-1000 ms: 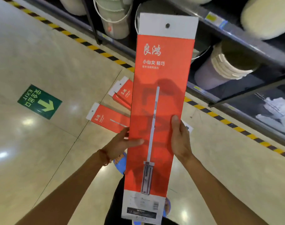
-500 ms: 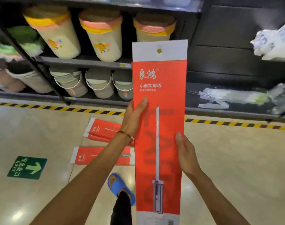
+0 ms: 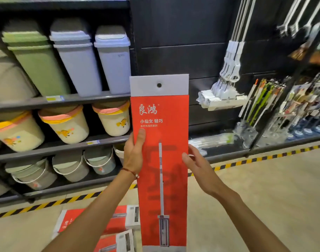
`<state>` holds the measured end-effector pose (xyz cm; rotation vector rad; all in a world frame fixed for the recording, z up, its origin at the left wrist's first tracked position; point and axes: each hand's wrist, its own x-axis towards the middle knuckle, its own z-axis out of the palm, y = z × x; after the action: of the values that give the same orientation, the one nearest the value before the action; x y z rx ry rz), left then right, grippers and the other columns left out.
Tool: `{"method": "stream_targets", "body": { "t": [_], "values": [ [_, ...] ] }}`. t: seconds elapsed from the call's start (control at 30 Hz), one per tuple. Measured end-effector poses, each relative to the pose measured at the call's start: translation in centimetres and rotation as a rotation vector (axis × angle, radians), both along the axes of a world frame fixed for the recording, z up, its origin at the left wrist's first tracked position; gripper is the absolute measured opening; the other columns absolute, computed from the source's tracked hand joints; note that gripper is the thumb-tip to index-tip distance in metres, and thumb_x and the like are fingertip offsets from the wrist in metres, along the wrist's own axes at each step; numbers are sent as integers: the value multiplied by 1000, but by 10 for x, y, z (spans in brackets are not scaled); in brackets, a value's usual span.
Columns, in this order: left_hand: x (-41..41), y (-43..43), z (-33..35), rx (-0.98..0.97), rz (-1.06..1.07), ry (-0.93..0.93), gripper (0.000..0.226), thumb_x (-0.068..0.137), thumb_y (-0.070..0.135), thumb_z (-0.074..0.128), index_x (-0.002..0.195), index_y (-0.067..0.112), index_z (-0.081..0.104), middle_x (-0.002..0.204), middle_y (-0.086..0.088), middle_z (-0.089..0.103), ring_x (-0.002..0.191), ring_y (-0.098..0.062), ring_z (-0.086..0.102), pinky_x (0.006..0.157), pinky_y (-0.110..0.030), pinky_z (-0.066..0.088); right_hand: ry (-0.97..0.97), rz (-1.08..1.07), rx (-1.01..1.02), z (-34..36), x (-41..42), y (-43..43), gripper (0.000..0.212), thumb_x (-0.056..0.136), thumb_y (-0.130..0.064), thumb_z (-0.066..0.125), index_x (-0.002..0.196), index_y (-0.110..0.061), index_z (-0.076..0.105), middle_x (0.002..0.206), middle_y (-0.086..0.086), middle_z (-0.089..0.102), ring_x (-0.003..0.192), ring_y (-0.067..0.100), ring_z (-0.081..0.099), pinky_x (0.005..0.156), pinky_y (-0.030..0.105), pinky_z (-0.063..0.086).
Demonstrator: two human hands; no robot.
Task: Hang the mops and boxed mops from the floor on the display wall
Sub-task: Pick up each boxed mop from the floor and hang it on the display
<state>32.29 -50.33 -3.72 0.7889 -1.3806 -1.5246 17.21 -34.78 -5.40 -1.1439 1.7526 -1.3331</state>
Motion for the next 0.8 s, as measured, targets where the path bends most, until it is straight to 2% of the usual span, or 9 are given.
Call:
{"method": "stream_targets", "body": {
  "t": [0.03, 0.13, 0.17, 0.23, 0.3, 0.43, 0.57, 0.7, 0.8],
  "values": [
    [-12, -9, 5, -17, -22, 3, 63, 92, 60, 61, 134, 13, 64, 122, -3, 76, 113, -20, 72, 96, -32, 58, 42, -33, -43, 12, -16, -11, 54, 96, -71, 48, 144, -46, 42, 133, -32, 59, 120, -10, 58, 88, 10, 52],
    [-43, -37, 23, -52, -71, 14, 62, 89, 63, 64, 129, 15, 66, 119, -3, 77, 113, -24, 73, 97, -39, 57, 77, -85, -159, 54, -60, -47, 95, 82, -86, 53, 158, -32, 32, 152, -11, 52, 135, 8, 54, 112, 40, 48],
    [-55, -48, 30, -61, -81, 20, 56, 92, 61, 65, 126, 16, 66, 117, -2, 78, 112, -25, 73, 95, -38, 58, 70, -81, -187, 69, -74, -61, 93, 83, -84, 55, 157, -31, 34, 151, -10, 53, 135, 9, 55, 113, 43, 47],
    [-81, -70, 45, -85, -131, 25, 45, 97, 53, 62, 125, 18, 66, 117, -2, 78, 111, -24, 74, 93, -35, 60, 66, -70, -272, 97, -99, -91, 67, 93, -70, 57, 147, -33, 45, 141, -13, 61, 126, 5, 62, 109, 39, 51],
    [-104, -93, 61, -125, -182, 17, 48, 94, 53, 62, 127, 18, 65, 120, -2, 77, 110, -22, 74, 90, -32, 61, 58, -127, -376, 122, -119, -123, 49, 97, -65, 54, 137, -37, 50, 132, -16, 64, 119, 3, 65, 106, 39, 53],
    [-142, -143, 86, -146, -174, 21, 71, 78, 62, 66, 128, 12, 64, 119, -5, 77, 110, -25, 74, 92, -37, 61, 105, -264, -468, 162, -160, -191, 73, 89, -81, 42, 145, -36, 42, 143, -10, 55, 129, 9, 57, 113, 48, 45],
    [-171, -191, 114, -169, -171, 34, 93, 70, 75, 75, 134, 9, 61, 126, -10, 74, 116, -30, 71, 98, -42, 58, 123, -250, -560, 198, -193, -244, 66, 89, -73, 47, 141, -33, 47, 139, -6, 55, 125, 5, 57, 111, 42, 47],
    [-204, -227, 144, -218, -105, 29, 94, 73, 77, 70, 137, 9, 60, 127, -10, 74, 118, -29, 71, 101, -45, 56, 127, -260, -613, 229, -220, -292, 53, 98, -64, 47, 138, -31, 52, 135, -6, 57, 120, 5, 58, 108, 43, 48],
    [-231, -251, 166, -233, -51, 32, 80, 84, 71, 61, 138, 13, 60, 129, -8, 73, 120, -27, 70, 107, -50, 51, 89, -275, -665, 248, -240, -328, 54, 95, -67, 48, 134, -30, 55, 130, -4, 62, 116, 10, 62, 105, 45, 50]
  ]
}}
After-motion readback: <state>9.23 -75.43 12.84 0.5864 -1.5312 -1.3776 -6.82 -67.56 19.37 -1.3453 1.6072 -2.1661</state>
